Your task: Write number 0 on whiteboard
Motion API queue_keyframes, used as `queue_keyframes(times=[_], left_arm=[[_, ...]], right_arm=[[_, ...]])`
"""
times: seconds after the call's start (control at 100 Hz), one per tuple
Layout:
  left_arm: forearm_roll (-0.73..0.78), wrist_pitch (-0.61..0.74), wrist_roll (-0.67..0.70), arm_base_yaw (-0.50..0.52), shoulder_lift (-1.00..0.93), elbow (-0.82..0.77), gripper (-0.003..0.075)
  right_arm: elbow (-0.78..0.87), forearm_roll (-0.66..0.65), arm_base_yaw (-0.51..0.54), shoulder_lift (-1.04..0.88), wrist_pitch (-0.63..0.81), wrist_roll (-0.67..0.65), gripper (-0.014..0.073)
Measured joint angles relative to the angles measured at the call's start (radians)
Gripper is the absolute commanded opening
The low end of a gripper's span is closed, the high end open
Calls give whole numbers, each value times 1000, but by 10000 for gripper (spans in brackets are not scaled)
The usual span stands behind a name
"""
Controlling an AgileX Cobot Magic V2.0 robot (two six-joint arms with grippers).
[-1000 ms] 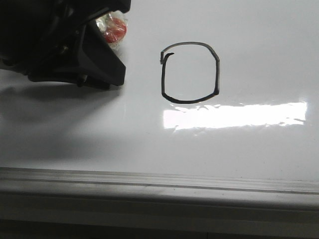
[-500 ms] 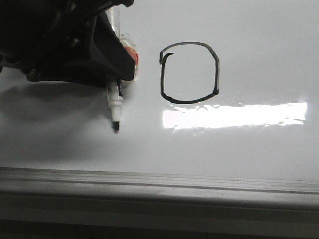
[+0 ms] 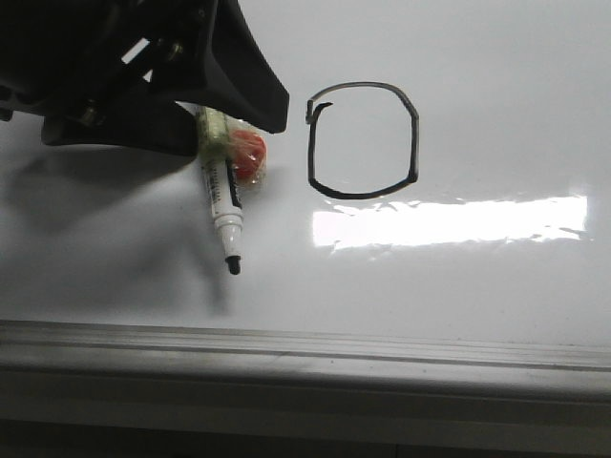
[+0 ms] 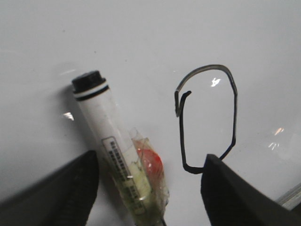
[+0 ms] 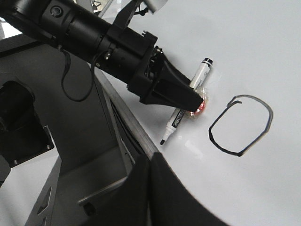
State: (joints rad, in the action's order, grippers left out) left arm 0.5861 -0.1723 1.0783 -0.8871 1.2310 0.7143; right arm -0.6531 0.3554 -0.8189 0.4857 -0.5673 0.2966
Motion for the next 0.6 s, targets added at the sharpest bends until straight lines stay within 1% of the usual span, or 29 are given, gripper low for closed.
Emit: queue_keyframes(times=[0.19, 0.31, 0.48, 0.6], left_arm=[[11, -24, 0, 0, -20, 0, 489], [28, -85, 0, 0, -57, -2, 489], [48, -211, 0, 7, -127, -13, 481], [69, -262, 0, 9, -204, -15, 481]], right_arm=[[0, 0, 0, 0, 4, 0, -69], [0, 1, 0, 0, 8, 0, -68], [0, 1, 0, 0, 33, 0, -68], [0, -2, 0, 0, 60, 0, -68]])
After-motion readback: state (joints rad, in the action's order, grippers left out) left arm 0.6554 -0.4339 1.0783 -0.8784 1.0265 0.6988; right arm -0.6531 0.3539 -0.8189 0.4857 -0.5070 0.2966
